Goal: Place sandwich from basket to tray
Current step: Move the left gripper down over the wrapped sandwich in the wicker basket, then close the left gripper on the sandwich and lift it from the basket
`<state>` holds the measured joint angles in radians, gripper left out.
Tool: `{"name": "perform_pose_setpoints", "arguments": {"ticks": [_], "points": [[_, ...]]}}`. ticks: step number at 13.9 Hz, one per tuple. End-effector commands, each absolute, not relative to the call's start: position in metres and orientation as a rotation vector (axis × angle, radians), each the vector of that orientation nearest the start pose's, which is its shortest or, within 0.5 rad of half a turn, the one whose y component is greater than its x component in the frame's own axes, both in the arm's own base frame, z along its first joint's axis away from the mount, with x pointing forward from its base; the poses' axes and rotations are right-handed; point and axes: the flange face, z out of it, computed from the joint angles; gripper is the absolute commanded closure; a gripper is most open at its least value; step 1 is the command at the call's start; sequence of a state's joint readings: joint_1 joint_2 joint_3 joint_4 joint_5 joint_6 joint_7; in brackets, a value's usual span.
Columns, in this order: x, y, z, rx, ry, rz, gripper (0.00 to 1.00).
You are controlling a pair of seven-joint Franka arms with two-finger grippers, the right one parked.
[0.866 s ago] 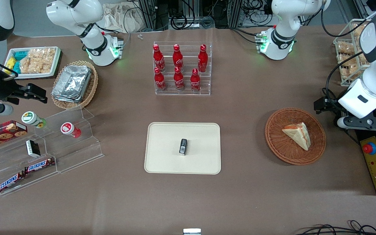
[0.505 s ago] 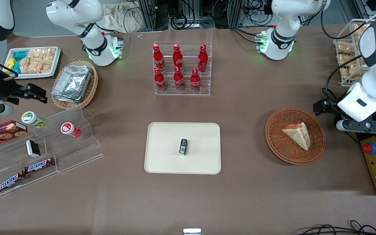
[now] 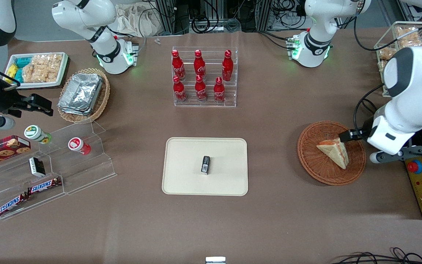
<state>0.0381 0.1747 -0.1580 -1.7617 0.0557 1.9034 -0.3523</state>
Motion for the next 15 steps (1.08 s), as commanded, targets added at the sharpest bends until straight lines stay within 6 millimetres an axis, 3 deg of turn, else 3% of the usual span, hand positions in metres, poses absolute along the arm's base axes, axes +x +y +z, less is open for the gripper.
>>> {"name": "perform_pose_setpoints", "arguments": {"ticks": [1, 3, 8, 15], "points": [[0.586, -0.068, 0.405, -3.055, -0.619, -0.017, 0.00], [0.580, -0.066, 0.368, -3.032, -0.749, -0.052, 0.00], [0.572, -0.057, 0.318, -2.920, -0.904, -0.008, 0.00], [0.568, -0.023, 0.290, -2.839, -0.979, -0.026, 0.00]]}}
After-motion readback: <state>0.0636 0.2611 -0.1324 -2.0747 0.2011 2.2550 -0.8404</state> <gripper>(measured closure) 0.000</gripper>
